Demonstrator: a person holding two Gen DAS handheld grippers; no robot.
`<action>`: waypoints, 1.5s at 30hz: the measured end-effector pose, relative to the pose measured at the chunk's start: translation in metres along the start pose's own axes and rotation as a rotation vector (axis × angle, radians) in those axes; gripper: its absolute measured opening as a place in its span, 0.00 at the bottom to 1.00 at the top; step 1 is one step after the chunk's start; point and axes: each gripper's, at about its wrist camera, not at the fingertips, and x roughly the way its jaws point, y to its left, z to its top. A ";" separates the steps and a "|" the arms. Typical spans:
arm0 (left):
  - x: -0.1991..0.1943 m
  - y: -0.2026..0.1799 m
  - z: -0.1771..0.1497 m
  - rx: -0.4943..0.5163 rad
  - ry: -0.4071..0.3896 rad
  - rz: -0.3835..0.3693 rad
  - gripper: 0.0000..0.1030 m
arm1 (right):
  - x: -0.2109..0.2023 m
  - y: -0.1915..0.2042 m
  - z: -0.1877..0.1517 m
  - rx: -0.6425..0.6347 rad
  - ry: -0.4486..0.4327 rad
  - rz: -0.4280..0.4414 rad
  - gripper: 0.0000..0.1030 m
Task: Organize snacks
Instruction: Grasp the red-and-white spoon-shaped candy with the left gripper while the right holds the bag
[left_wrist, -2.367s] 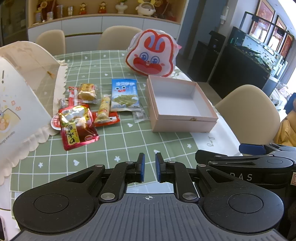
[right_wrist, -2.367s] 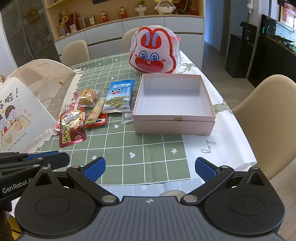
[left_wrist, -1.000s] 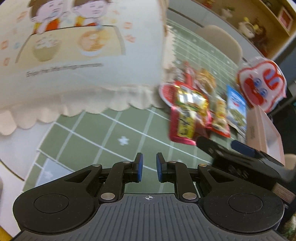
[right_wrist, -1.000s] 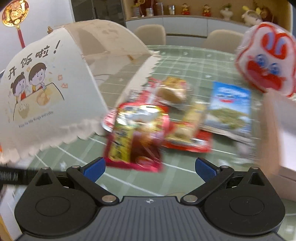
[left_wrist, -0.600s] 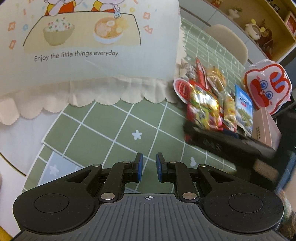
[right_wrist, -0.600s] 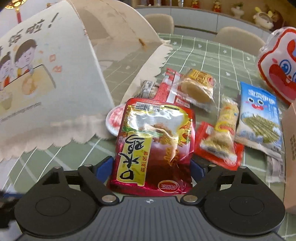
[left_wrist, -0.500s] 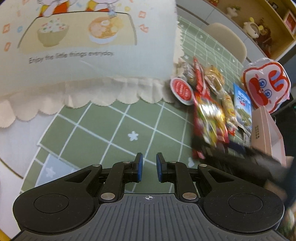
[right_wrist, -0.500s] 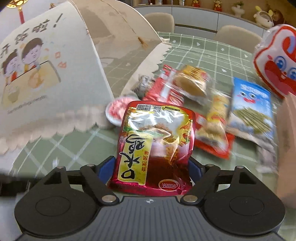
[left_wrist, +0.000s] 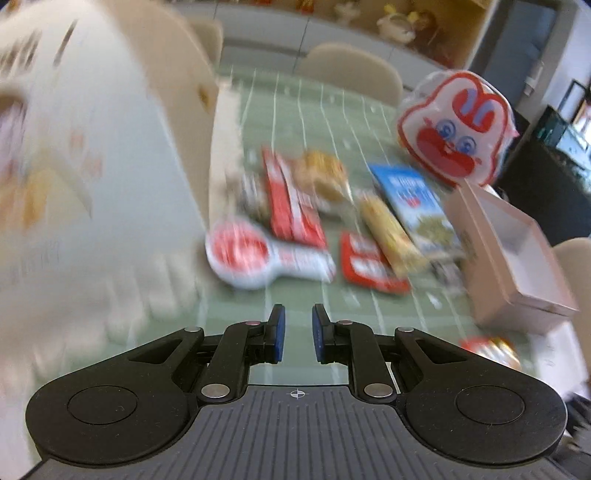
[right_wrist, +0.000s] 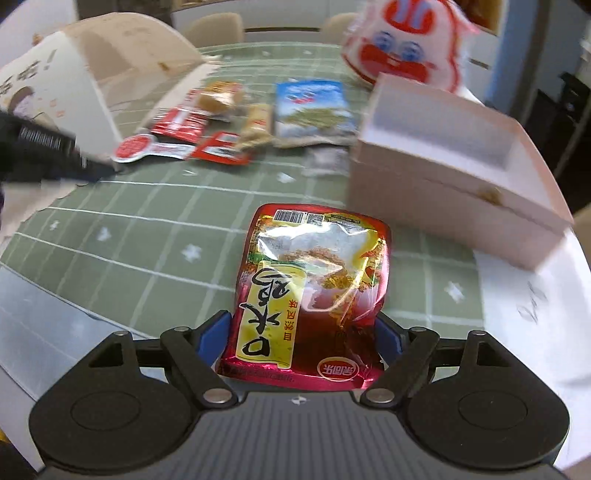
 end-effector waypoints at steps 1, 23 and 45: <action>0.007 0.005 0.010 0.004 -0.022 0.028 0.18 | -0.001 -0.005 -0.003 0.023 0.007 -0.003 0.83; 0.049 0.013 0.012 0.062 0.149 -0.121 0.21 | -0.002 -0.023 -0.016 0.127 0.004 0.040 0.99; 0.018 -0.073 -0.040 0.506 0.127 -0.135 0.46 | 0.001 -0.009 -0.023 0.052 -0.036 -0.034 1.00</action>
